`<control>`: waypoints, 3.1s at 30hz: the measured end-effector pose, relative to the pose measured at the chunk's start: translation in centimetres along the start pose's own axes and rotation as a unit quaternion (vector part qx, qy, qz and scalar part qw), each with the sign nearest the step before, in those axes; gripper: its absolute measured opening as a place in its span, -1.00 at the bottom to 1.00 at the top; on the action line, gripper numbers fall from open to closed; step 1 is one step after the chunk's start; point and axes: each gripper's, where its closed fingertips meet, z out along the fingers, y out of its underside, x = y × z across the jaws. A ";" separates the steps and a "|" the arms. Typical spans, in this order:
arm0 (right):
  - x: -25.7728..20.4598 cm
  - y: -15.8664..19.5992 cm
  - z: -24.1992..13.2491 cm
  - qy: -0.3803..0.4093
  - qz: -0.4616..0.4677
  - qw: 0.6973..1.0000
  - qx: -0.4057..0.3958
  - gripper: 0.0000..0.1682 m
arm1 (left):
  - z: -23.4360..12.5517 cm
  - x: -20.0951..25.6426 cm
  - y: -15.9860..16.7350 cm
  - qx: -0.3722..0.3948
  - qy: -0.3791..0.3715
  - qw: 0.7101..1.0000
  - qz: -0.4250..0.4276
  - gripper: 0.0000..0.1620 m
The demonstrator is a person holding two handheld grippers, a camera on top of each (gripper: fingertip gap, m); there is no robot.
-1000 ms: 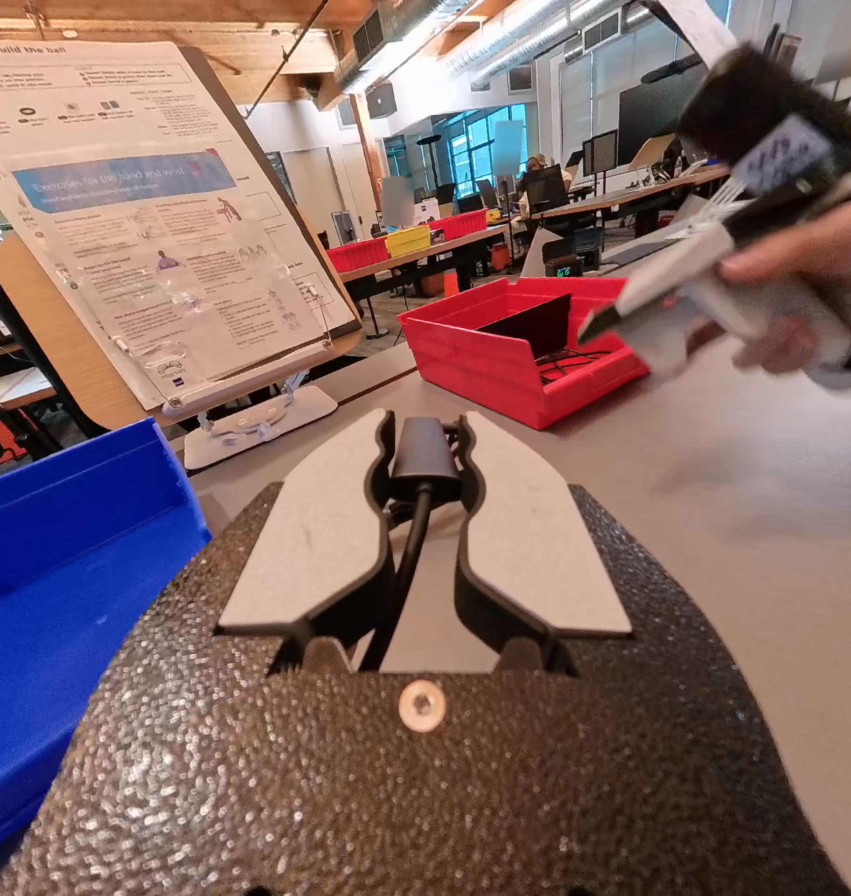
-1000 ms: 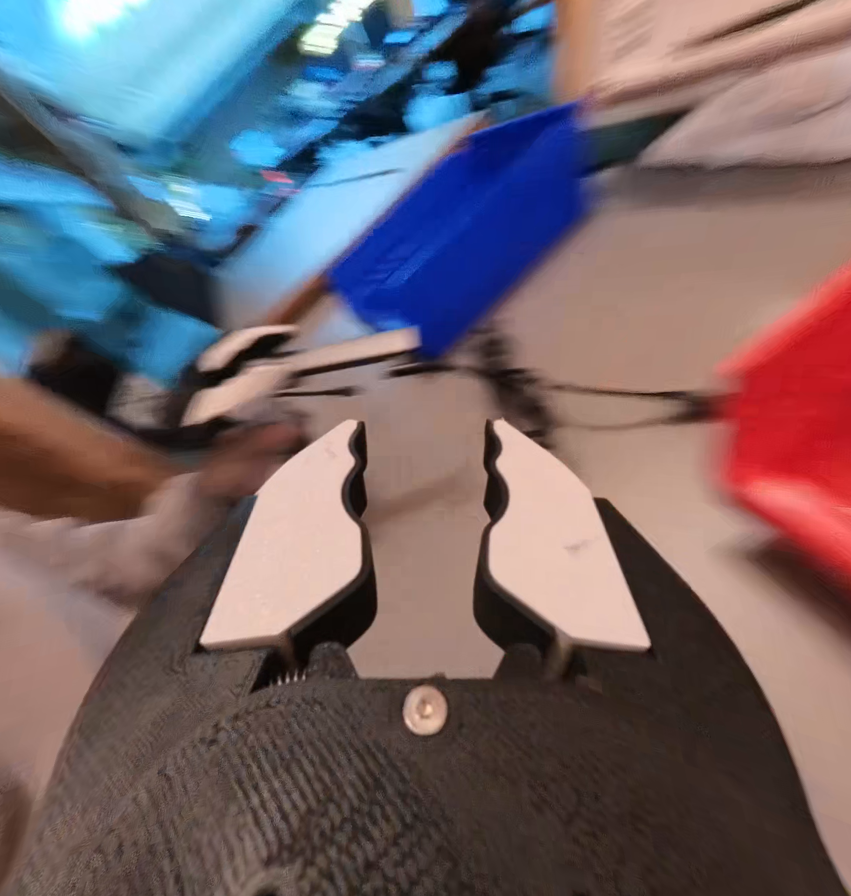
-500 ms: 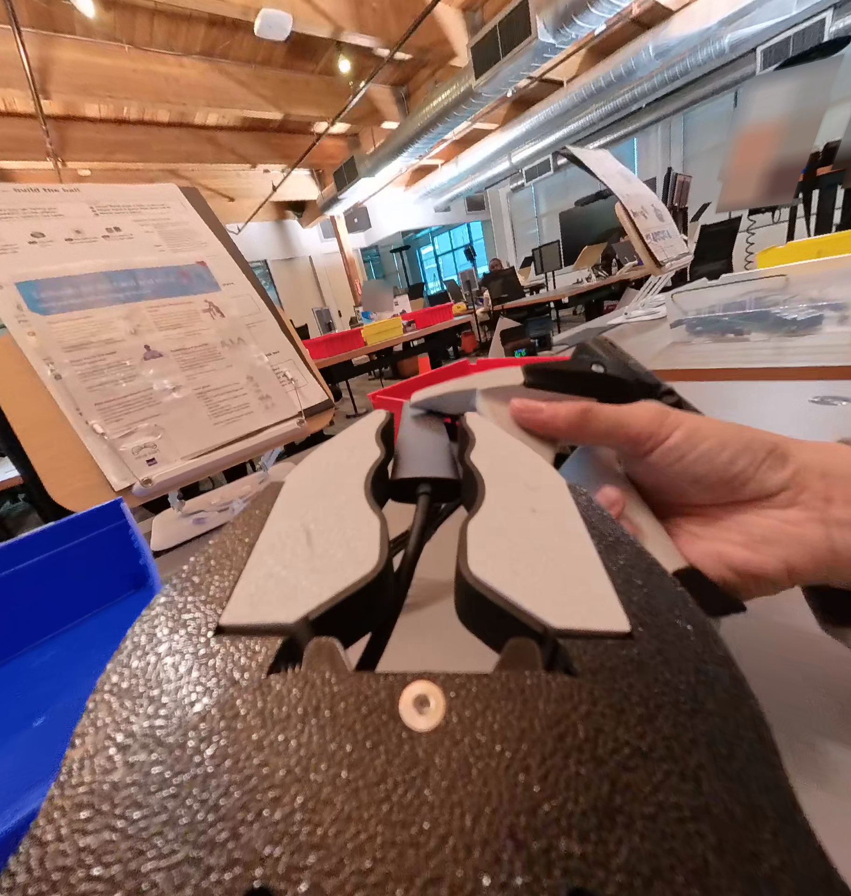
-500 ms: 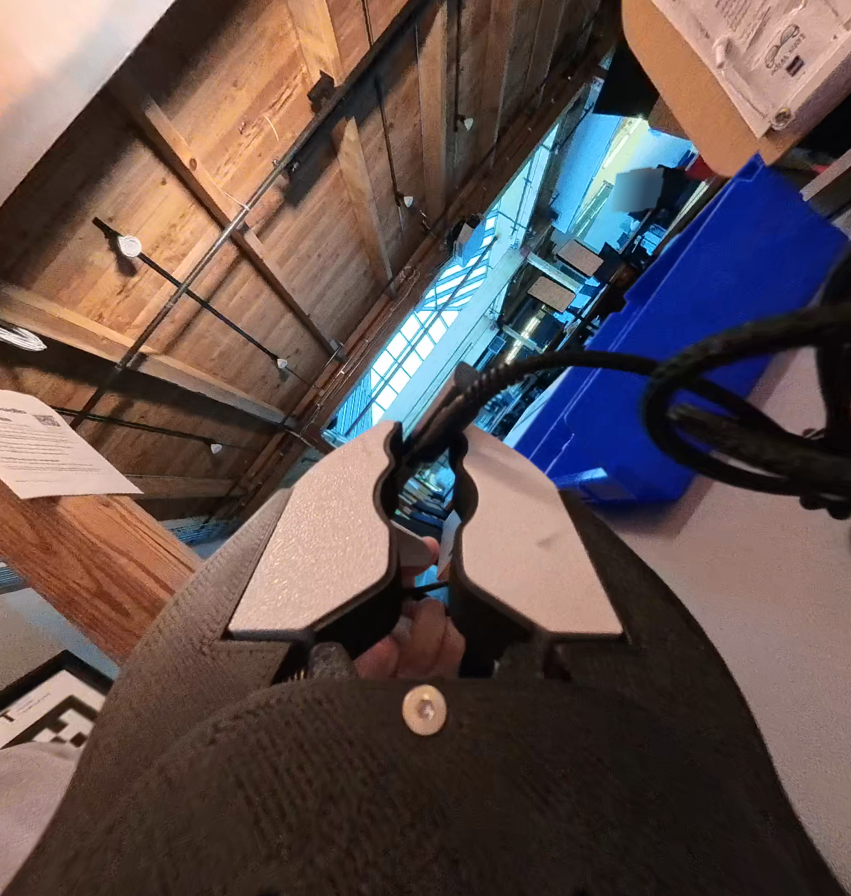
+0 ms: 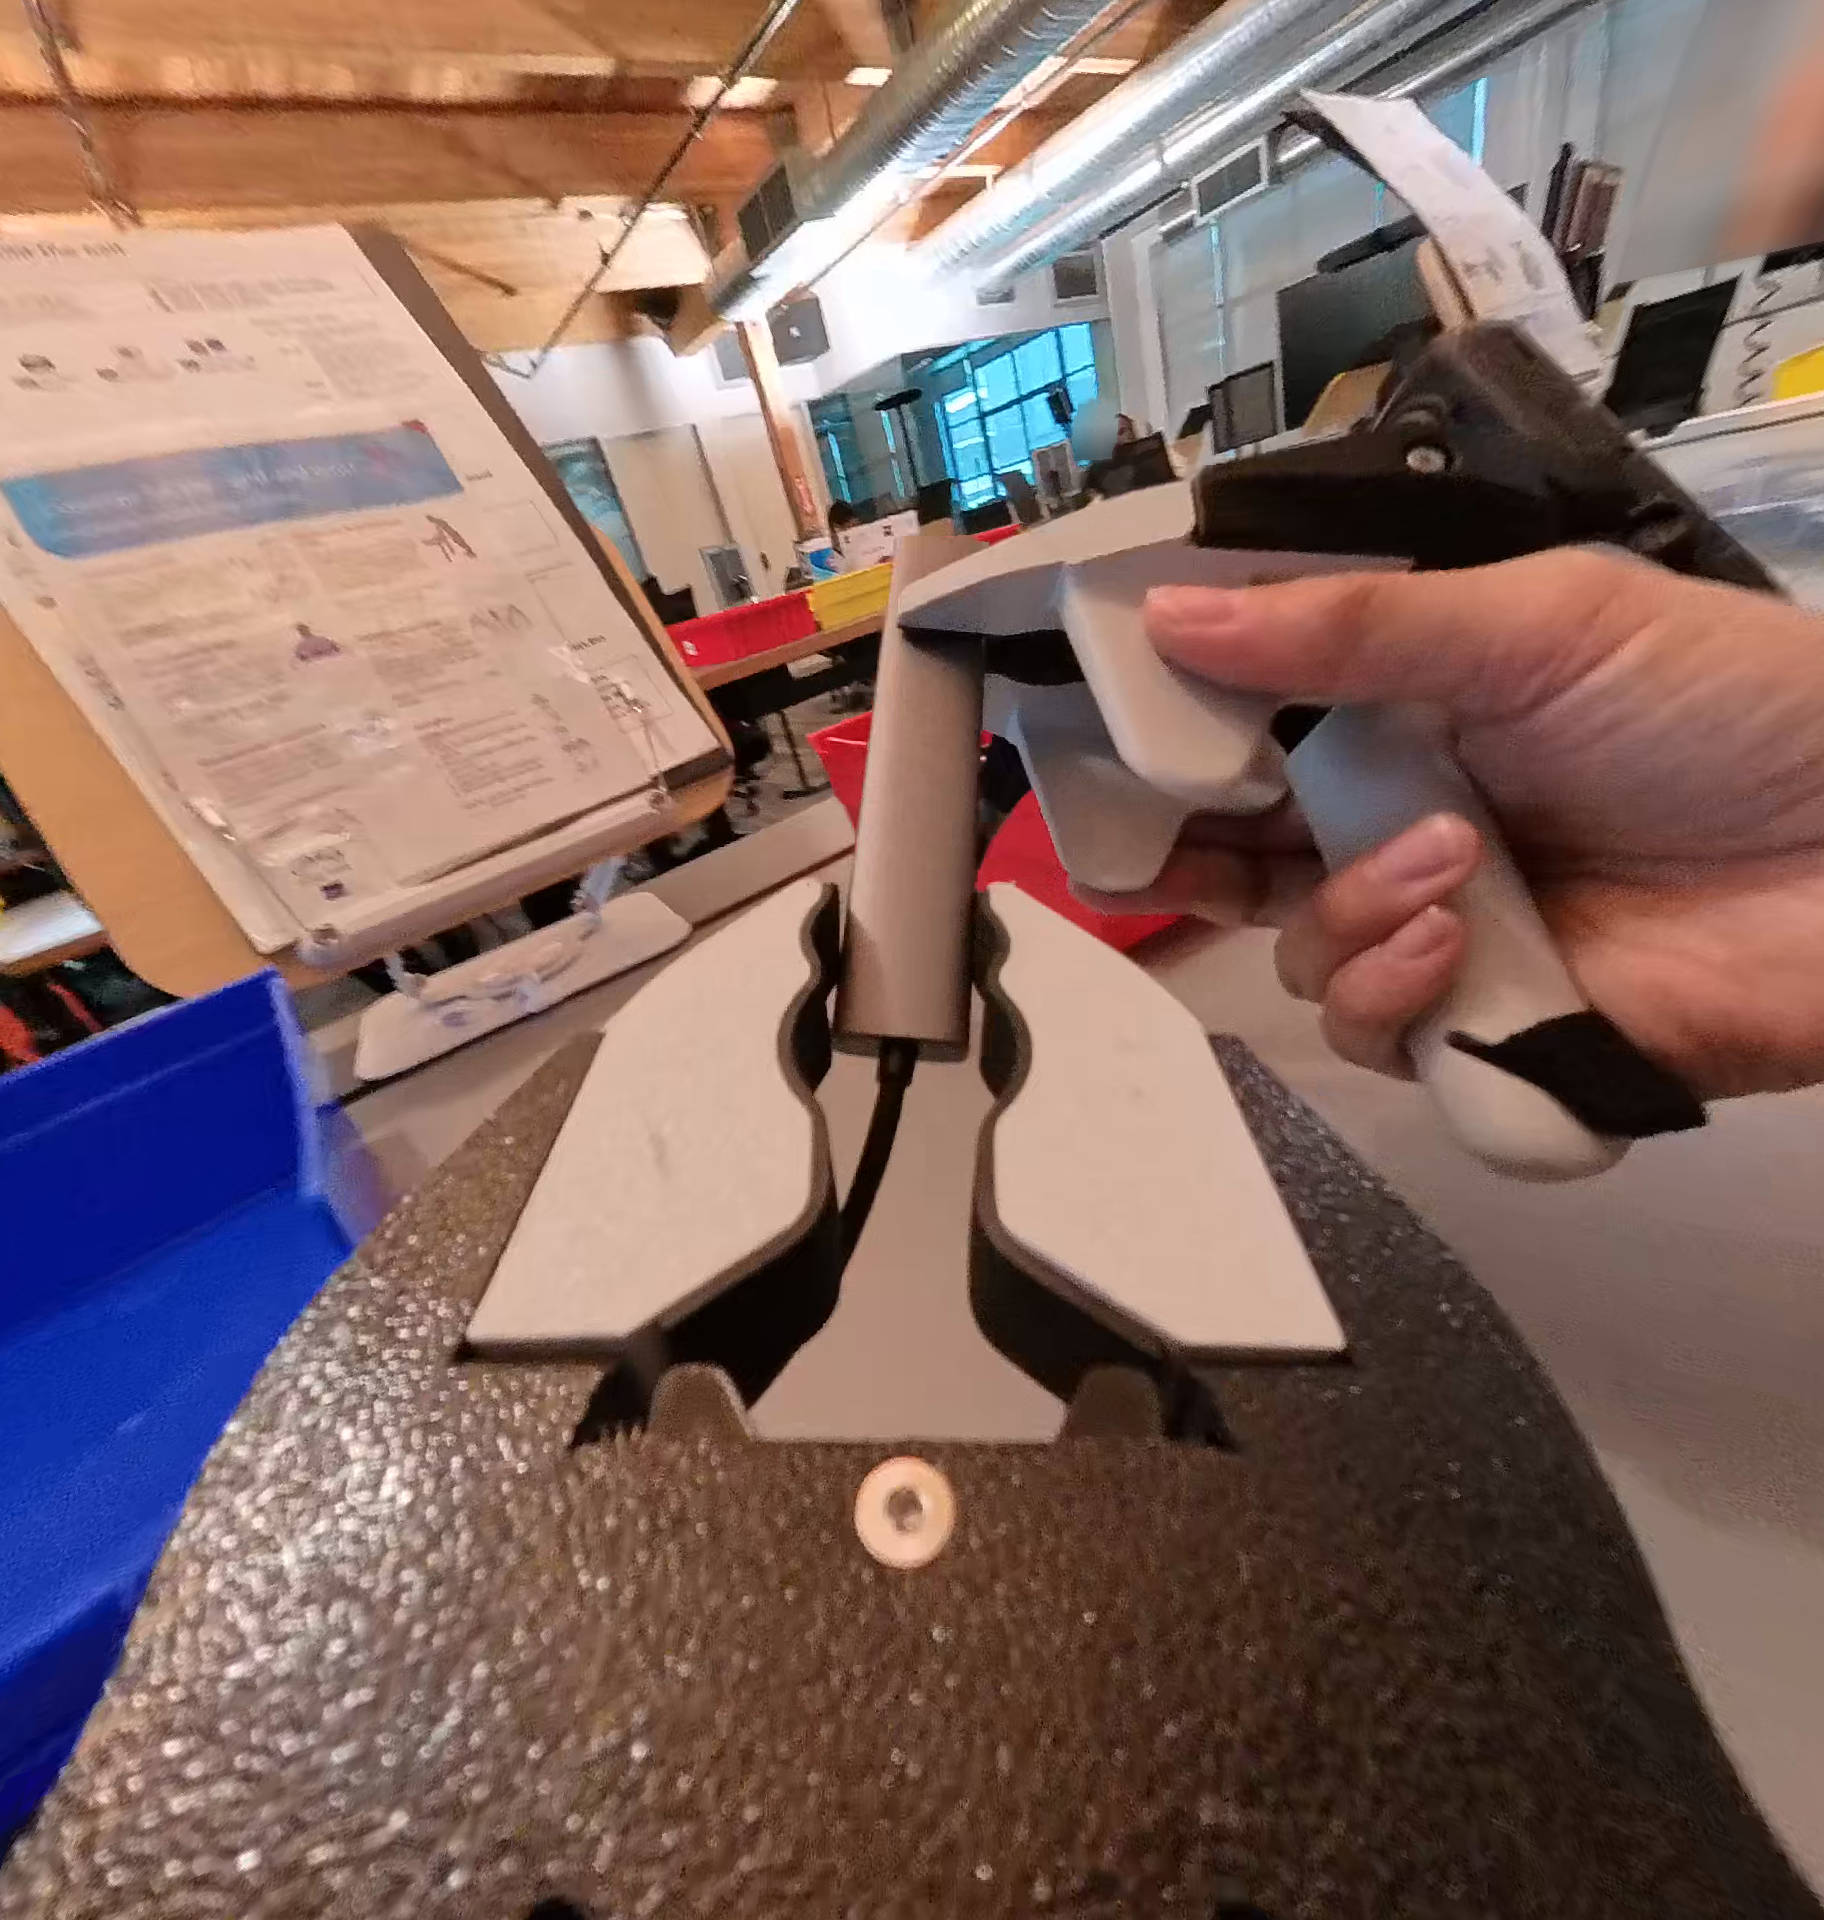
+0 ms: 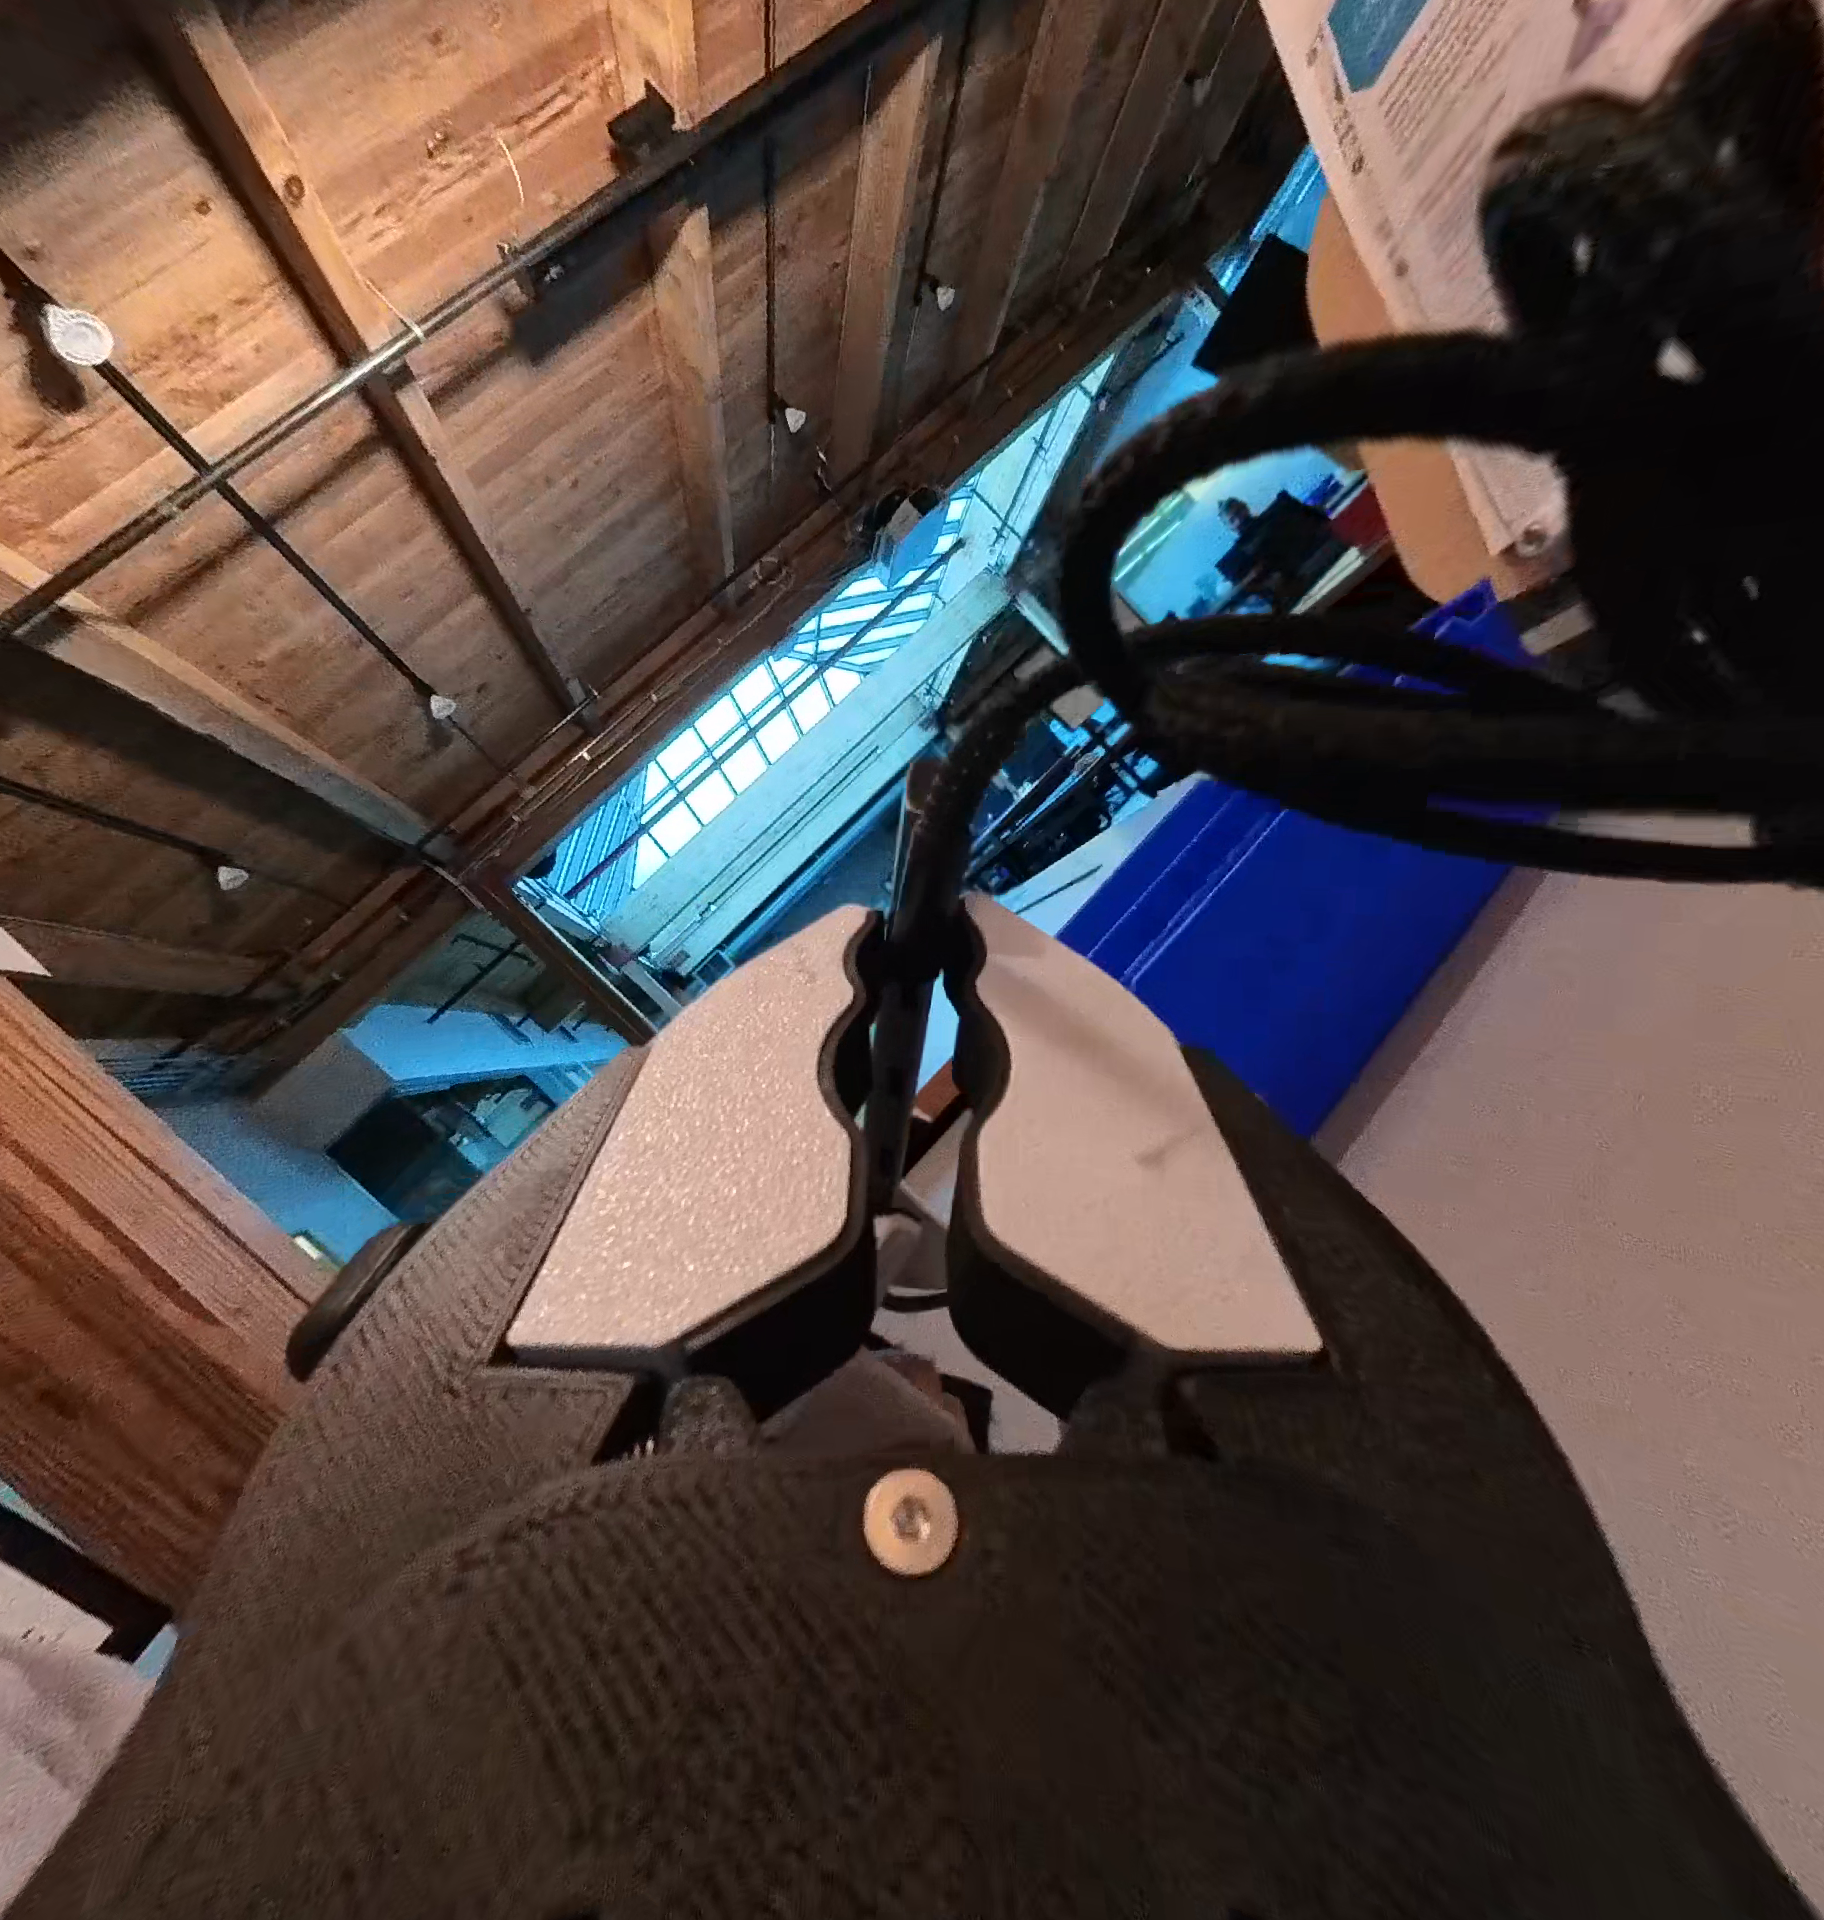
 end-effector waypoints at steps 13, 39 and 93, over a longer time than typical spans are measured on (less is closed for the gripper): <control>0.3 0.8 -0.4 0.029 0.009 0.999 -0.031 -0.88 | -0.4 -0.2 1.2 -0.028 -0.056 0.990 0.128 -0.70; 3.6 0.6 -0.1 0.072 -0.036 0.996 -0.024 -0.79 | -0.3 -0.4 0.7 0.000 0.012 0.997 -0.073 -0.70; 0.8 2.5 -0.5 0.022 0.058 0.997 -0.038 -0.67 | -1.1 -1.3 -1.2 0.027 -0.020 0.999 0.015 -0.69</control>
